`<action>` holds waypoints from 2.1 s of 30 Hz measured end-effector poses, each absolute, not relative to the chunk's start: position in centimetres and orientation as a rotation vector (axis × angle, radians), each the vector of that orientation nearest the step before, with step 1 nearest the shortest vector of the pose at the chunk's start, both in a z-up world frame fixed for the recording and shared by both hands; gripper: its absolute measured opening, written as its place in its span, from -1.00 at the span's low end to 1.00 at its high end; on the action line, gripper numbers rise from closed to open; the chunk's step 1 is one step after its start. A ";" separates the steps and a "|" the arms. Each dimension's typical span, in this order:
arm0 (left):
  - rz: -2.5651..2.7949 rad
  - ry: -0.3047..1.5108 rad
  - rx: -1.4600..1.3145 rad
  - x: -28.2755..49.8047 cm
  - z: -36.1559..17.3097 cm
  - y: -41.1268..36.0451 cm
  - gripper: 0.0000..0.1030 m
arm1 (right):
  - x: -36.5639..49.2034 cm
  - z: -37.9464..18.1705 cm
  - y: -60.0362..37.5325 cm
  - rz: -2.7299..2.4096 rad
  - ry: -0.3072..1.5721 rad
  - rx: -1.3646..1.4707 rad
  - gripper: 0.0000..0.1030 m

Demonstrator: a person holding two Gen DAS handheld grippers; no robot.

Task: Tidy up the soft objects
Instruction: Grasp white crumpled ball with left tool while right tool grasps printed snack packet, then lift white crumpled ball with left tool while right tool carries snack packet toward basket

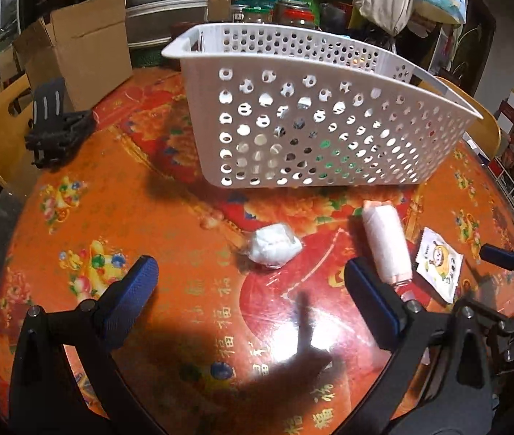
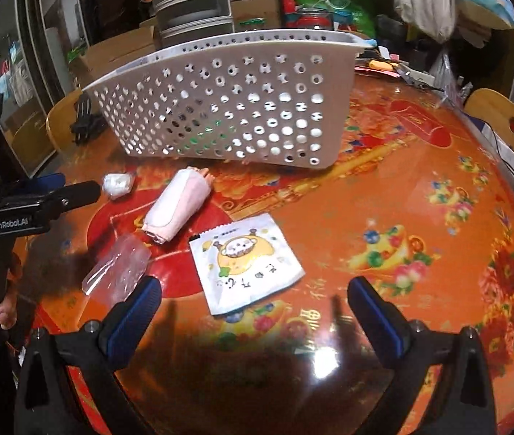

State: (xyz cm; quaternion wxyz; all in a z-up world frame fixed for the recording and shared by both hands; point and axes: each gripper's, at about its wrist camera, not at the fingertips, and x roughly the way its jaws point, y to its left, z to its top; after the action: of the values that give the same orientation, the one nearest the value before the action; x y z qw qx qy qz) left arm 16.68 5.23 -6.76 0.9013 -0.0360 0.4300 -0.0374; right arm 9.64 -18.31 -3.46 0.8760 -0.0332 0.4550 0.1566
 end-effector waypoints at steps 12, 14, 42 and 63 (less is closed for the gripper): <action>-0.089 0.918 -0.062 19.0 -8.3 5.1 0.75 | 11.0 -4.9 -16.9 0.316 0.988 -0.124 0.68; -0.089 0.924 -0.062 19.3 -8.5 5.0 0.71 | 11.2 -4.9 -16.9 0.316 0.989 -0.127 0.68; -0.106 0.928 -0.016 18.9 -9.0 3.4 -0.36 | 10.9 -4.3 -17.1 0.328 0.947 -0.138 -0.30; -0.116 0.870 -0.032 16.7 -6.3 3.7 -0.37 | 9.9 -1.7 -18.4 0.344 0.885 -0.083 -0.84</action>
State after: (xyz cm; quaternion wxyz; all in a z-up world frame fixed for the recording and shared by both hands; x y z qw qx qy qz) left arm 16.74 3.74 -6.26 0.9052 -0.0154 0.4211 -0.0560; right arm 9.92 -18.42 -1.71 0.8886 -0.0400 0.4259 0.1658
